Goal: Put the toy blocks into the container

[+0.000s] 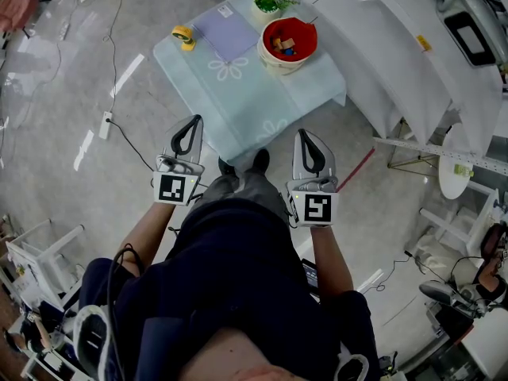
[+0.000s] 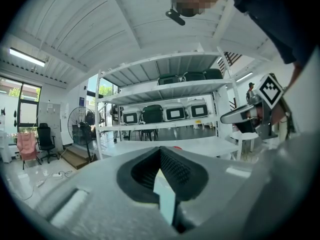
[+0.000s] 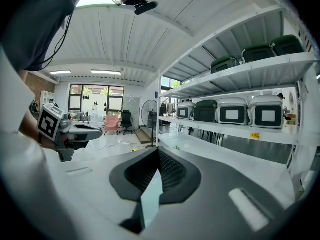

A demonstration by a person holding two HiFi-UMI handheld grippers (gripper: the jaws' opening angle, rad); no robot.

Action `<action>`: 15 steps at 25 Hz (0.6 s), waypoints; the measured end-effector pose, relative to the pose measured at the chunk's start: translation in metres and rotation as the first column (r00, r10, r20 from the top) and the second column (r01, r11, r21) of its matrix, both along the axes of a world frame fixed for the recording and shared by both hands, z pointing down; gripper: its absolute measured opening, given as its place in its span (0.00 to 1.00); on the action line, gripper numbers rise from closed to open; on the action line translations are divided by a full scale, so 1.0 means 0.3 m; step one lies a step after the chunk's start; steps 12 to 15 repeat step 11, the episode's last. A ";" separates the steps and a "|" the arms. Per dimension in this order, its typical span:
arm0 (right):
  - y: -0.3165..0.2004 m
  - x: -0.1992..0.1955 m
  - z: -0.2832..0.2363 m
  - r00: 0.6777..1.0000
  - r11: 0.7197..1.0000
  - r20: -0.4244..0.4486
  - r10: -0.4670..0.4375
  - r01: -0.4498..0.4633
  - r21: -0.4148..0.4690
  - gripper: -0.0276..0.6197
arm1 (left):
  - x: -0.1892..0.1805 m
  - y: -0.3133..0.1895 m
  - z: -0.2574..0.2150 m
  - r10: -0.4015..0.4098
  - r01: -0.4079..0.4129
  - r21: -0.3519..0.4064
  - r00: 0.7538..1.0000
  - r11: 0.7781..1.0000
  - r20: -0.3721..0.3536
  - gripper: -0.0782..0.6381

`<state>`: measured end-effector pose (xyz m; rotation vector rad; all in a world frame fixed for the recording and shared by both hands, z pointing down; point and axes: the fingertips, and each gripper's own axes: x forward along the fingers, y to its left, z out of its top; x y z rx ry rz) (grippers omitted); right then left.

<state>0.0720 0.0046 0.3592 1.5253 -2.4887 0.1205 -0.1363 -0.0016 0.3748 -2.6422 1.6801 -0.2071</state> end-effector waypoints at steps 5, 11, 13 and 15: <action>-0.005 0.003 0.000 1.000 1.000 -0.006 0.001 -0.001 0.000 0.04 | -0.005 0.004 0.005 -0.007 0.007 -0.008 1.000 1.000 -0.001 0.11; -0.009 -0.001 -0.010 1.000 1.000 -0.012 -0.002 0.002 0.004 0.04 | -0.012 0.000 -0.004 -0.008 0.008 -0.004 1.000 1.000 0.002 0.11; -0.009 -0.001 -0.010 1.000 1.000 -0.012 -0.002 0.002 0.004 0.04 | -0.012 0.000 -0.004 -0.008 0.008 -0.004 1.000 1.000 0.002 0.11; -0.009 -0.001 -0.010 1.000 1.000 -0.012 -0.002 0.002 0.004 0.04 | -0.012 0.000 -0.004 -0.008 0.008 -0.004 1.000 1.000 0.002 0.11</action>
